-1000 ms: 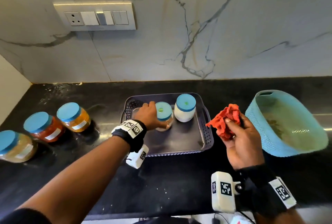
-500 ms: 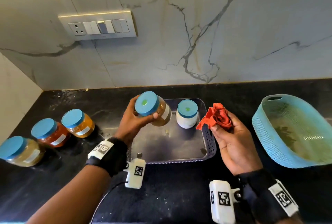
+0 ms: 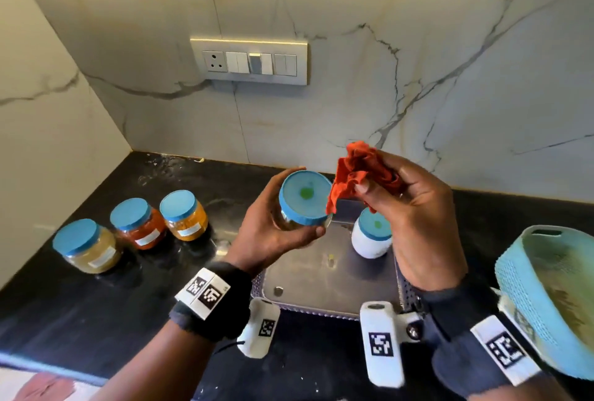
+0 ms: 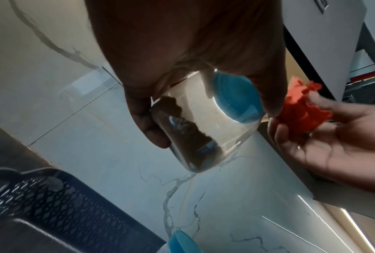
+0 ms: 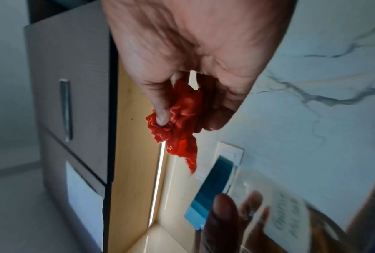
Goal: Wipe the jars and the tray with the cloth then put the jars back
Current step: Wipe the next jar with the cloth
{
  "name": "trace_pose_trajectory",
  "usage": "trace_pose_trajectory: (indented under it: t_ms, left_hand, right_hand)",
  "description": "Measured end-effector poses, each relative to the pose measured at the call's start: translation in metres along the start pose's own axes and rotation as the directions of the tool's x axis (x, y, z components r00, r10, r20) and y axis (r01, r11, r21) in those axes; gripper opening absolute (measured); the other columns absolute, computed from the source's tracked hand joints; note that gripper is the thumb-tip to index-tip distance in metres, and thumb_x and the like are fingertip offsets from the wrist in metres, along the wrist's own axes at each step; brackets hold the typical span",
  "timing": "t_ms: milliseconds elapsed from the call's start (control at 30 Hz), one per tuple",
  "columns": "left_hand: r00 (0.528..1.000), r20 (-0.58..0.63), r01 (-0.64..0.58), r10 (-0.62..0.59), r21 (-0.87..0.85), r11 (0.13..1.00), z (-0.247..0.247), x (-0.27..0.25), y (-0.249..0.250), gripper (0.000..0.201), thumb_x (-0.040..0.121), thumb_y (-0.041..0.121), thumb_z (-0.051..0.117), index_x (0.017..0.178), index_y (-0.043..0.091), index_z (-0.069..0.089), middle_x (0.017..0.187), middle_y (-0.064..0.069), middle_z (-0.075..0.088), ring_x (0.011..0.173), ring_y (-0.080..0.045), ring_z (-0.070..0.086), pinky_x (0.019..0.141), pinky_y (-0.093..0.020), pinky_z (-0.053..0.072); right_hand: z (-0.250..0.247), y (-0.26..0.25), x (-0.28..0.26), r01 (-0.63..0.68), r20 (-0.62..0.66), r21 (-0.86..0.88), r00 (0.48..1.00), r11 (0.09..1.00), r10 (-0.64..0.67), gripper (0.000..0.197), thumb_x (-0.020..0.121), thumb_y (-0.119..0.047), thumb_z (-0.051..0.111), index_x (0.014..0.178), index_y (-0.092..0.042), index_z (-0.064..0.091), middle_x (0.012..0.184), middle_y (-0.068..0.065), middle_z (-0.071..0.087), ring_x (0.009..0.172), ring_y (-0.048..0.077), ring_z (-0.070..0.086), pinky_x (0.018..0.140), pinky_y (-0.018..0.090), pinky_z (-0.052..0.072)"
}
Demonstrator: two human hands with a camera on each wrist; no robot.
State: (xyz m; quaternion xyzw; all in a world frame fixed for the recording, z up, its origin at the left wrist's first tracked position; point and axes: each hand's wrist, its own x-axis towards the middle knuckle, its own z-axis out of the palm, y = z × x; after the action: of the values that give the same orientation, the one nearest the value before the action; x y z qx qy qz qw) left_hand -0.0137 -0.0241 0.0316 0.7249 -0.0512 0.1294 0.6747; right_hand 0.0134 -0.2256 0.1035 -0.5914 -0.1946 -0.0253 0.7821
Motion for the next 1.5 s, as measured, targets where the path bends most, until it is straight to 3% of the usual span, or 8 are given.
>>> trace_pose_trajectory:
  t_ms: [100,267,400,533,767,1067,1367,1500]
  left_hand:
    - [0.997,0.000,-0.075,0.076,0.147,0.986,-0.004,0.005,-0.004,0.083,0.065,0.034,0.094,0.138,0.028,0.055,0.132,0.003,0.067,0.125,-0.024,0.065,0.101,-0.056,0.055]
    - [0.986,0.017,-0.159,0.163,0.356,0.921,-0.006,0.015,-0.004,0.085,0.065,0.032,0.098,0.140,0.029,0.057,0.132,0.008,0.067,0.123,-0.017,0.065,0.100,-0.049,0.054]
    - [0.975,0.030,-0.213,0.222,0.430,0.877,-0.005,0.022,0.005,0.081,0.064,0.045,0.091,0.136,0.036,0.056,0.127,0.010,0.069,0.117,-0.015,0.067,0.096,-0.044,0.057]
    - [0.981,0.007,-0.180,0.192,0.383,0.906,-0.009,0.025,0.006,0.083,0.064,0.053,0.088,0.136,0.023,0.058,0.124,0.005,0.069,0.115,-0.016,0.068,0.097,-0.042,0.057]
    - [0.976,0.077,-0.218,0.204,0.390,0.894,0.011,0.022,0.001,0.082,0.064,0.050,0.090,0.137,0.038,0.056,0.132,0.012,0.066,0.123,-0.014,0.063,0.102,-0.043,0.054]
    - [0.976,0.053,-0.211,0.209,0.430,0.878,0.004,0.028,0.009,0.078,0.065,0.054,0.088,0.132,0.030,0.057,0.121,0.011,0.068,0.113,-0.017,0.066,0.092,-0.044,0.056]
    - [0.963,0.127,-0.270,0.238,0.466,0.843,0.024,0.019,0.017,0.077,0.068,0.049,0.087,0.137,0.036,0.056,0.128,0.025,0.063,0.117,-0.011,0.063,0.094,-0.037,0.055]
    - [0.972,0.068,-0.230,0.225,0.474,0.850,0.016,0.022,0.020,0.069,0.066,0.049,0.082,0.129,0.034,0.058,0.117,0.017,0.066,0.109,-0.013,0.066,0.089,-0.039,0.056]
  right_hand:
    - [0.010,0.002,0.016,0.199,0.075,-0.392,0.980,0.898,-0.184,0.038,0.082,-0.005,0.080,0.119,-0.012,0.072,0.114,0.003,0.073,0.109,0.016,0.069,0.096,0.034,0.055]
    - [0.021,0.022,0.020,0.437,0.371,-0.763,0.899,0.475,-0.232,0.043,0.082,-0.006,0.074,0.123,-0.020,0.070,0.116,-0.002,0.066,0.107,0.017,0.062,0.095,0.033,0.051]
    - [0.021,0.020,0.026,0.490,0.455,-0.718,0.868,0.495,-0.199,0.033,0.088,-0.008,0.067,0.118,-0.019,0.072,0.117,-0.002,0.064,0.109,0.018,0.062,0.095,0.034,0.051]
    - [0.007,0.016,0.018,0.541,0.529,-0.689,0.830,0.482,-0.177,0.033,0.085,-0.002,0.071,0.113,-0.018,0.074,0.114,-0.003,0.064,0.106,0.015,0.062,0.094,0.028,0.050]
    - [-0.014,0.023,0.037,0.411,0.352,-0.812,0.911,0.414,-0.214,0.029,0.080,-0.002,0.074,0.106,-0.017,0.075,0.104,-0.001,0.064,0.094,0.020,0.063,0.085,0.037,0.054]
    - [-0.004,0.011,0.012,0.486,0.469,-0.754,0.869,0.442,-0.155,0.021,0.089,-0.012,0.066,0.108,-0.017,0.073,0.103,-0.001,0.058,0.094,0.017,0.060,0.083,0.027,0.049]
    - [-0.006,0.013,0.034,0.366,0.316,-0.827,0.930,0.426,-0.185,0.022,0.084,-0.013,0.071,0.105,-0.017,0.073,0.101,-0.002,0.064,0.091,0.017,0.063,0.082,0.021,0.047]
    - [0.006,0.006,0.015,0.449,0.419,-0.740,0.890,0.501,-0.179,0.023,0.085,-0.011,0.067,0.106,-0.019,0.073,0.101,-0.004,0.060,0.092,0.015,0.060,0.082,0.029,0.050]
